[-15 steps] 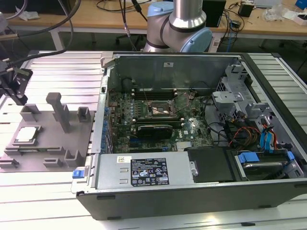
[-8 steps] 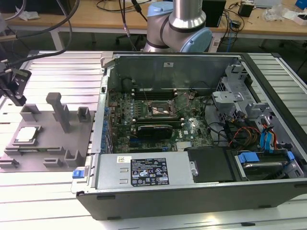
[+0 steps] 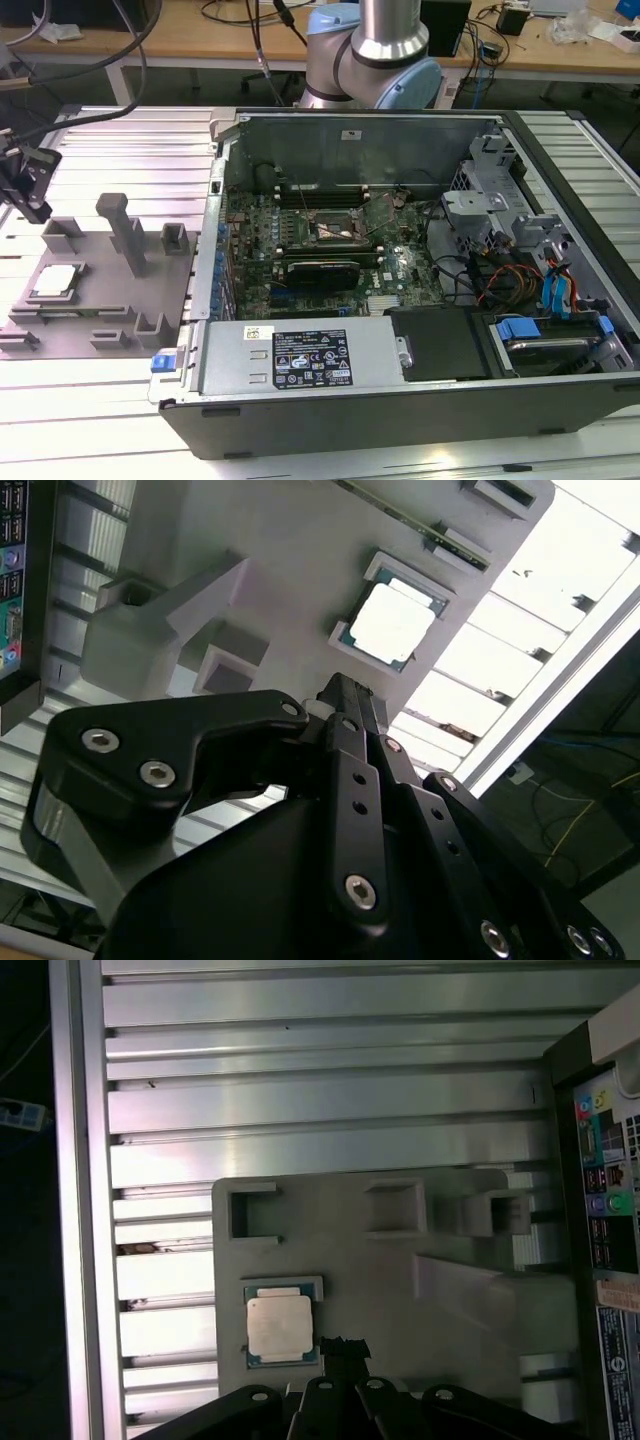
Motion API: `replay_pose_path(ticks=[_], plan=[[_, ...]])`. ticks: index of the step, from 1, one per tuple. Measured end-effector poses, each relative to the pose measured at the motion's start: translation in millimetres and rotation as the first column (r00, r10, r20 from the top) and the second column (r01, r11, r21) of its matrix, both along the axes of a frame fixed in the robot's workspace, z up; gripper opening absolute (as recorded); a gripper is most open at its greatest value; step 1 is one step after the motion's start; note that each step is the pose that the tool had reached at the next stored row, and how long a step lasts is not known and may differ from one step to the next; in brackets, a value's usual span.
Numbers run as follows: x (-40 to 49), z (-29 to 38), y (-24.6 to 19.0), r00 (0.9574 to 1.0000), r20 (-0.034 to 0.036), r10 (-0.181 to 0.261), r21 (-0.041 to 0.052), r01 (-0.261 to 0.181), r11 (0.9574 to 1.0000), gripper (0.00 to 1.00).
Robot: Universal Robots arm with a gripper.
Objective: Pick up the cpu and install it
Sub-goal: 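Pick up the cpu and move it towards the insertion slot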
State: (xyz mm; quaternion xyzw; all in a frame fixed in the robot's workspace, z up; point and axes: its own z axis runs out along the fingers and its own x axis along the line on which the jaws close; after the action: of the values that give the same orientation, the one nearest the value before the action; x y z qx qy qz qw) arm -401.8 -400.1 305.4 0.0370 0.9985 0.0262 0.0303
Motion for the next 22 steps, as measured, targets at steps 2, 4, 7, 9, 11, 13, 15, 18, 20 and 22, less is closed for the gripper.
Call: replay_pose_path(ticks=[2,4,7,9,11,13,15,18,20,22], plan=[[-1.5,-1.1,0.0,1.0000,-0.0001,0.000,-0.0001,0.000,1.0000,0.11],[-4.6,-3.5,0.0,1.0000,-0.0001,0.000,-0.0001,0.000,1.0000,0.11],[-6.4,-5.0,0.0,1.0000,0.0000,0.000,0.0000,0.000,1.0000,0.11],[-7.4,-6.1,0.0,1.0000,0.0001,0.000,0.0000,0.000,1.0000,0.11],[-8.7,-7.8,0.0,1.0000,-0.0001,0.000,-0.0001,0.000,1.0000,0.11],[-9.7,-9.2,0.0,1.0000,-0.0002,0.000,-0.0001,0.000,1.0000,0.11],[-10.4,-10.4,0.0,1.0000,-0.0002,0.000,-0.0002,0.000,1.0000,0.11],[-11.7,-12.6,0.0,1.0000,-0.0001,0.000,-0.0001,0.000,1.0000,0.11],[-13.1,-14.5,0.1,1.0000,0.0000,0.000,0.0000,0.000,1.0000,0.11],[-14.5,-17.2,-0.1,1.0000,-0.0001,0.000,0.0000,0.000,1.0000,0.11]])
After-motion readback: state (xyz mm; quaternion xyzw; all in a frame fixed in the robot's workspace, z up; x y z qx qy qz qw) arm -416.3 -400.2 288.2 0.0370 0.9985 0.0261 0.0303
